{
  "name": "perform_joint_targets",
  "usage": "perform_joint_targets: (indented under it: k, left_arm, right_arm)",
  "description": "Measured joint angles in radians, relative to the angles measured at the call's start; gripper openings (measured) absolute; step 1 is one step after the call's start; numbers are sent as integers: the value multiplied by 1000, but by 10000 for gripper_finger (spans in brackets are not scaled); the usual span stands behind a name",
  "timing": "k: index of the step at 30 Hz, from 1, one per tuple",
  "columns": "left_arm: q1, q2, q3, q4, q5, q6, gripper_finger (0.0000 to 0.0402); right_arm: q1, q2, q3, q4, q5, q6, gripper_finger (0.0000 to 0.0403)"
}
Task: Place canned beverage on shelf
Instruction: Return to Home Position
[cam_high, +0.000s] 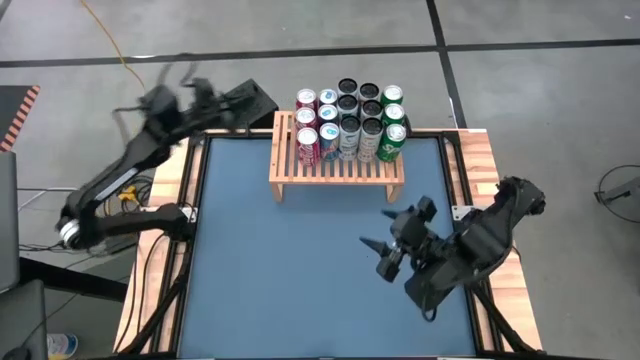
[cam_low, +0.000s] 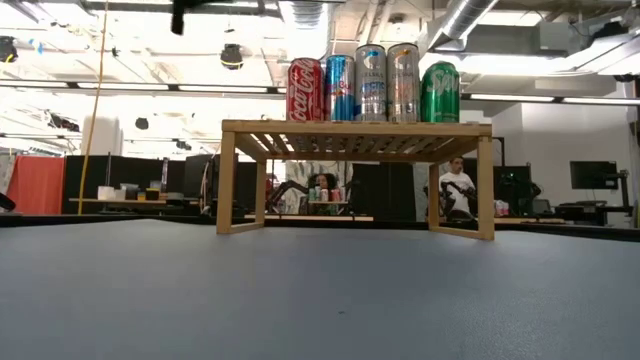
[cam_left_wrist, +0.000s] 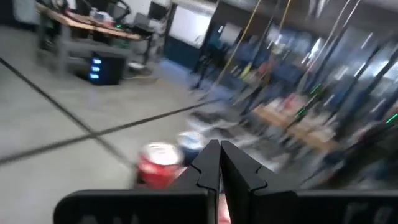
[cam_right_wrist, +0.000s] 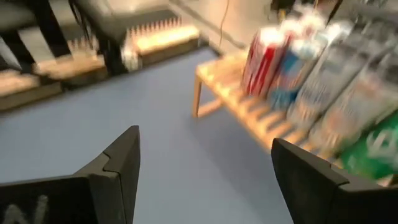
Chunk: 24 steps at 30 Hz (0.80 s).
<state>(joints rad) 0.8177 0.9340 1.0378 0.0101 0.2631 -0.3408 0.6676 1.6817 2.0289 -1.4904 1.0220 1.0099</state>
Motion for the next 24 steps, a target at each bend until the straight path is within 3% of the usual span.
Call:
perform_joint_targets:
  k: [5, 8, 12, 14, 17, 20, 24]
  left_arm:
    - [-20, -216, 0, -128, 38, -317, 0]
    - [-35, -314, 0, -189, 56, -393, 0]
    - [-40, -405, 0, -194, 175, -394, 0]
    - [-40, -423, 0, -150, 325, -324, 0]
    - [-41, -422, 1, -114, 541, -246, 0]
    - [-40, -392, 1, -174, 540, -231, 0]
    - [-40, -337, 0, -343, 520, -84, 0]
  right_arm:
    - [-39, -3, 170, 67, 5, -231, 286]
    - [-49, -3, 256, 78, -16, -382, 286]
    - [-47, -14, 325, 41, 203, -444, 286]
    - [-55, -63, 313, 4, 238, -431, 286]
    - [-45, -156, 279, -81, 230, -281, 286]
    - [-5, -267, 167, -49, 227, -303, 286]
    - [59, -403, -61, -54, 288, -156, 286]
